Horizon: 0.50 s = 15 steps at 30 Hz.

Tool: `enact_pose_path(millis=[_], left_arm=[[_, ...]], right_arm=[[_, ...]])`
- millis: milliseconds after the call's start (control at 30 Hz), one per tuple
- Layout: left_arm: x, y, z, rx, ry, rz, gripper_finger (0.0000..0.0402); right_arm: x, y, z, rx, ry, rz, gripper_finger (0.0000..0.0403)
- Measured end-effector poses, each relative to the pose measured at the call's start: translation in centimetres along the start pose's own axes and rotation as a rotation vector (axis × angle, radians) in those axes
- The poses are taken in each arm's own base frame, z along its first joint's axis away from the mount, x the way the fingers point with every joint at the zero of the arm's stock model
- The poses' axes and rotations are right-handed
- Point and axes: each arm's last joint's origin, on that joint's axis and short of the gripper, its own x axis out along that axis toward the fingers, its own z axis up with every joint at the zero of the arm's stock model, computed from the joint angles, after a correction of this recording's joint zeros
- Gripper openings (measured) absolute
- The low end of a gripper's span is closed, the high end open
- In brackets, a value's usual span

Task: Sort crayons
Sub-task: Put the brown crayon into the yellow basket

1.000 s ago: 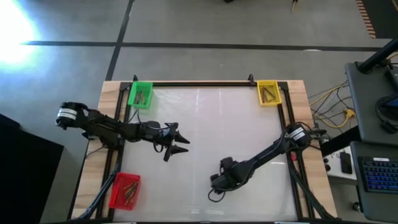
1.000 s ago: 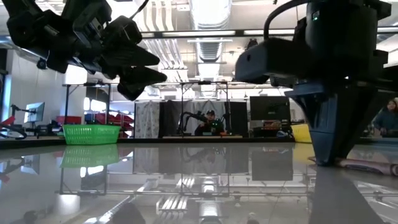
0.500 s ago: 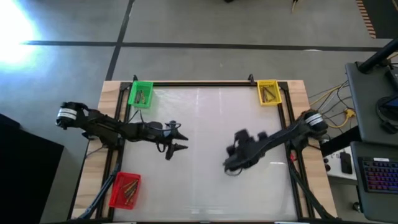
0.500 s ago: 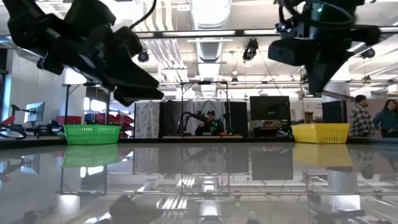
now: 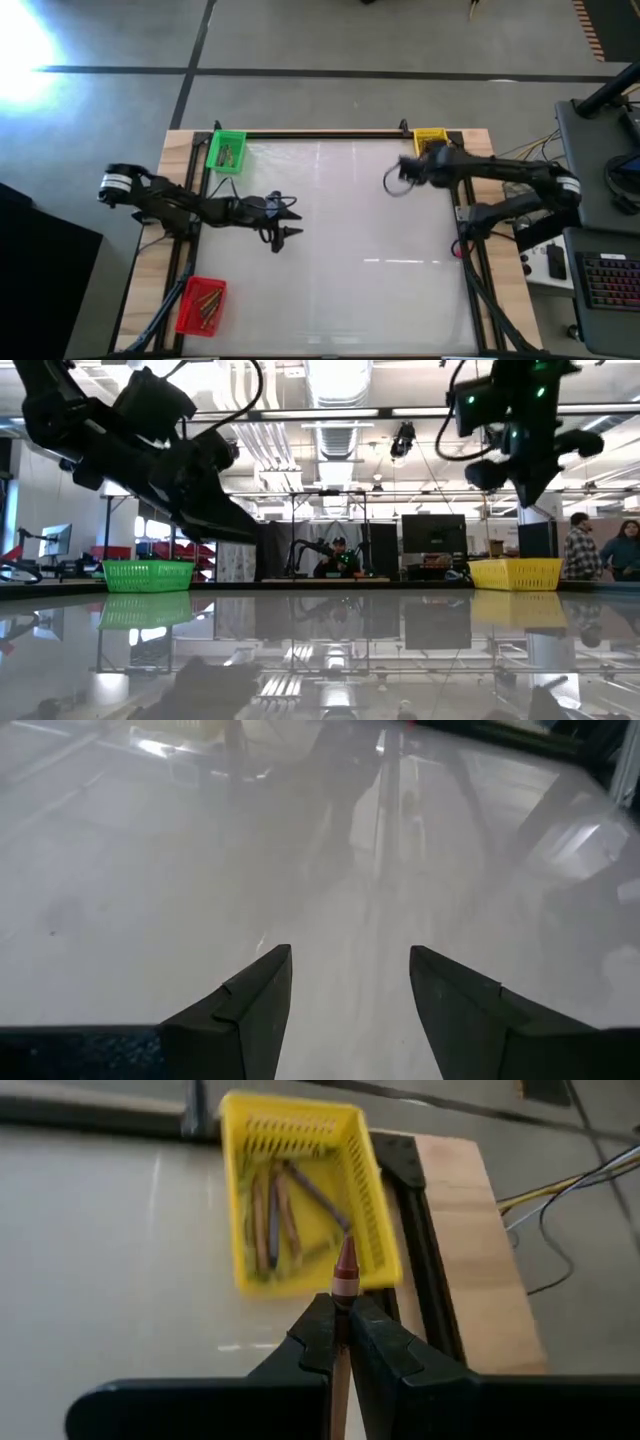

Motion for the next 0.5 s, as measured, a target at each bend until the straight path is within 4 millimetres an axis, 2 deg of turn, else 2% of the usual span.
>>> enact_pose_path(millis=[267,400,500], left_arm=[[1.1,1.2,-0.8,-0.014,0.017,0.040,0.0187],[0.7,1.4,0.2,-0.052,-0.056,0.007,0.0187],[0.3,1.5,0.2,-0.038,-0.056,0.012,0.0187]], right_arm=[[5.9,1.0,3.8,0.118,-0.050,0.066,0.0012],[7.3,0.9,4.3,0.171,-0.101,-0.061,0.0012],[8.2,0.9,4.7,0.206,-0.159,-0.143,0.0012]])
